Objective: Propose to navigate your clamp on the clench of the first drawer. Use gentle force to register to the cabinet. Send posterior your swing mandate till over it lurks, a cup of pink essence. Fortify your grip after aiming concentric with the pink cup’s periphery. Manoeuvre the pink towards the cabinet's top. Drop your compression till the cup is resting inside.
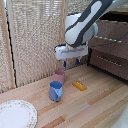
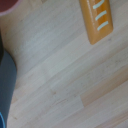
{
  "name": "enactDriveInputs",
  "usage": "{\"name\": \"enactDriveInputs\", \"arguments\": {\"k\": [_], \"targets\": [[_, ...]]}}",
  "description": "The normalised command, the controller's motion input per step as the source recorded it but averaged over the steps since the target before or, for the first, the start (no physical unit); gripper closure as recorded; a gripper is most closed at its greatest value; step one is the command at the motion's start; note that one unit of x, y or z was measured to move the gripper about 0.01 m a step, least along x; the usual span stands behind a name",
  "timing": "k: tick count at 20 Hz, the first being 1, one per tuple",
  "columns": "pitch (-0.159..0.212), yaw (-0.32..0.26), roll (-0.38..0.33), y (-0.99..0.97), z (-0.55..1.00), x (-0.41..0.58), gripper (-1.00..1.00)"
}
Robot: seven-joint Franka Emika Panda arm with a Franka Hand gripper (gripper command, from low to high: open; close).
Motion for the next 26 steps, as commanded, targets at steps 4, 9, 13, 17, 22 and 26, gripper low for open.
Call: {"name": "enactDriveInputs", "arguments": {"k": [4,9,13,17,22,26], "targets": [[0.071,-0.144,0.093,0.06,-0.09,0.57,-1.0],[0.069,-0.109,0.039,-0.02,-0.11,0.475,-1.0],[0.119,-0.078,0.0,-0.05,-0.06,0.247,-1.0],[0.088,-0.093,-0.009,0.0,-0.23,0.16,-1.0],[0.028,-0.1,-0.026,0.0,-0.35,0.156,-1.0],[0.0,-0.071,0.0,0.0,-0.41,0.248,-1.0]]}}
